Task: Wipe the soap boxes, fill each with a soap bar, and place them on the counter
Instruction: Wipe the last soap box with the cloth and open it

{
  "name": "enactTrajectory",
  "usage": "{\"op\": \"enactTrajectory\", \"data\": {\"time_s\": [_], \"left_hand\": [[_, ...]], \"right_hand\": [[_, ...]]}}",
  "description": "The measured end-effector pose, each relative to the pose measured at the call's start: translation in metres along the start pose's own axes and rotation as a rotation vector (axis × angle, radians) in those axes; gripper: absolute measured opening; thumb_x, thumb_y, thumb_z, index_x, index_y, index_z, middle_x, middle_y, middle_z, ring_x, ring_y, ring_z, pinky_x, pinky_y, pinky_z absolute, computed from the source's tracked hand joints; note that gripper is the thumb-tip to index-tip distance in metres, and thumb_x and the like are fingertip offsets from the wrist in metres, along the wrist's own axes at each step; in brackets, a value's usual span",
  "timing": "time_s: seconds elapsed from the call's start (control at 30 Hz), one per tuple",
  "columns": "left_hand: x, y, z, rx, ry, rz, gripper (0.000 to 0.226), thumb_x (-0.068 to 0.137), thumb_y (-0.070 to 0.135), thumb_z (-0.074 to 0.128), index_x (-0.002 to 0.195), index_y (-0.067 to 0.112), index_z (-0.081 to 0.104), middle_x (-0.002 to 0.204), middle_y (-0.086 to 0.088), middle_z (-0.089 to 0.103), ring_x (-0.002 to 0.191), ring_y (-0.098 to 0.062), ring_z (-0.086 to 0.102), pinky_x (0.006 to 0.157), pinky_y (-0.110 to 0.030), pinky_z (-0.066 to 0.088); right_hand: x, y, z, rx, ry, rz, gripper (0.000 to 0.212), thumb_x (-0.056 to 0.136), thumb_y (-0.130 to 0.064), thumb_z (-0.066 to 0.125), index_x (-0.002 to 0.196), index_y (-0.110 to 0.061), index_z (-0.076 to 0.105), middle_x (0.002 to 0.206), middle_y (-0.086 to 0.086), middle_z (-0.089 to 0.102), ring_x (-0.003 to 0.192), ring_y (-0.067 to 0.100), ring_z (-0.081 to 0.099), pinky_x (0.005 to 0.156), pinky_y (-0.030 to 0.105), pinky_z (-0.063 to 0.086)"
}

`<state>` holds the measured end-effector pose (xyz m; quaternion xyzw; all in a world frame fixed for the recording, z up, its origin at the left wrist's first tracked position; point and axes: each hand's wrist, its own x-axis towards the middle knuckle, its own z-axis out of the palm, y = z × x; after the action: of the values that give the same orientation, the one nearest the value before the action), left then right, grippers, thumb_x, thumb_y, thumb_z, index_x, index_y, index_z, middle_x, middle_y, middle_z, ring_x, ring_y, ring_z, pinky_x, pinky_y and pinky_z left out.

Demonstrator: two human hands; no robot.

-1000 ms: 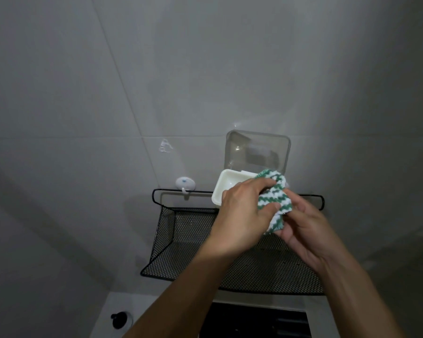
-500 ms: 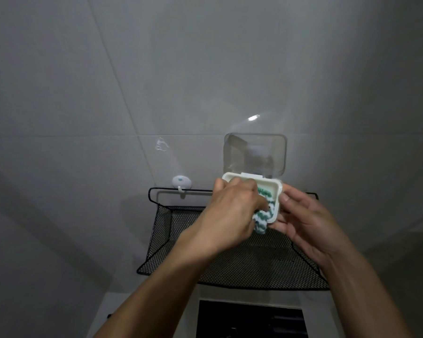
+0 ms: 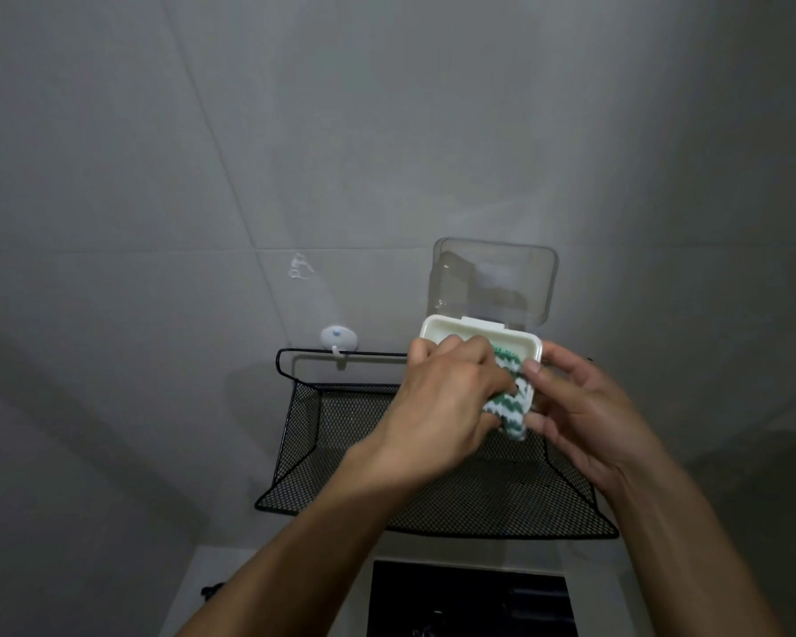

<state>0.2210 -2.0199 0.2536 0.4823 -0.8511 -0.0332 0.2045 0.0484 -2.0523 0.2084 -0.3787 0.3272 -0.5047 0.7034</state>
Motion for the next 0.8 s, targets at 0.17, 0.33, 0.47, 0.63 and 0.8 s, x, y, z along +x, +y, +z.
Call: {"op": "enactTrajectory", "data": {"time_s": [0.17, 0.33, 0.47, 0.63, 0.8], "left_hand": [[0.000, -0.014, -0.005, 0.154, -0.070, 0.142, 0.021, 0.085, 0.033, 0.071, 0.104, 0.027, 0.071, 0.099, 0.005, 0.053, 0.097, -0.016, 0.047, 0.079, -0.035, 0.026], [-0.002, -0.040, -0.014, 0.295, -0.065, 0.144, 0.013, 0.091, 0.034, 0.065, 0.099, 0.028, 0.072, 0.092, 0.009, 0.053, 0.089, -0.013, 0.046, 0.077, -0.032, 0.017], [-0.006, -0.043, -0.012, 0.312, -0.061, 0.168, 0.014, 0.090, 0.029, 0.064, 0.099, 0.024, 0.073, 0.091, 0.006, 0.053, 0.088, -0.015, 0.046, 0.080, -0.035, 0.028], [-0.010, -0.028, -0.001, 0.216, 0.001, 0.136, 0.022, 0.092, 0.036, 0.063, 0.106, 0.022, 0.071, 0.100, 0.004, 0.054, 0.095, -0.015, 0.044, 0.078, -0.032, 0.028], [-0.016, -0.034, -0.002, 0.265, -0.088, 0.223, 0.025, 0.099, 0.036, 0.049, 0.105, 0.023, 0.069, 0.095, 0.005, 0.051, 0.093, -0.016, 0.045, 0.081, -0.036, 0.034]], "right_hand": [[-0.002, 0.007, -0.001, -0.008, 0.037, 0.012, 0.038, 0.085, -0.010, 0.061, 0.121, -0.002, 0.064, 0.109, 0.023, 0.073, 0.087, 0.030, 0.075, 0.069, 0.040, 0.063], [-0.004, 0.005, -0.011, -0.044, 0.077, 0.017, 0.040, 0.080, -0.013, 0.062, 0.118, -0.003, 0.064, 0.104, 0.021, 0.075, 0.086, 0.031, 0.076, 0.065, 0.041, 0.063], [-0.003, 0.006, -0.013, -0.064, 0.080, 0.028, 0.038, 0.080, -0.013, 0.062, 0.117, -0.003, 0.065, 0.106, 0.022, 0.075, 0.086, 0.031, 0.076, 0.065, 0.041, 0.063], [0.001, 0.002, -0.008, -0.076, 0.059, 0.004, 0.032, 0.088, -0.009, 0.058, 0.118, -0.003, 0.065, 0.105, 0.021, 0.075, 0.087, 0.030, 0.076, 0.065, 0.039, 0.063], [-0.003, 0.001, -0.012, -0.137, 0.061, 0.061, 0.037, 0.087, -0.009, 0.059, 0.122, 0.002, 0.063, 0.107, 0.025, 0.073, 0.085, 0.031, 0.075, 0.068, 0.042, 0.064]]}}
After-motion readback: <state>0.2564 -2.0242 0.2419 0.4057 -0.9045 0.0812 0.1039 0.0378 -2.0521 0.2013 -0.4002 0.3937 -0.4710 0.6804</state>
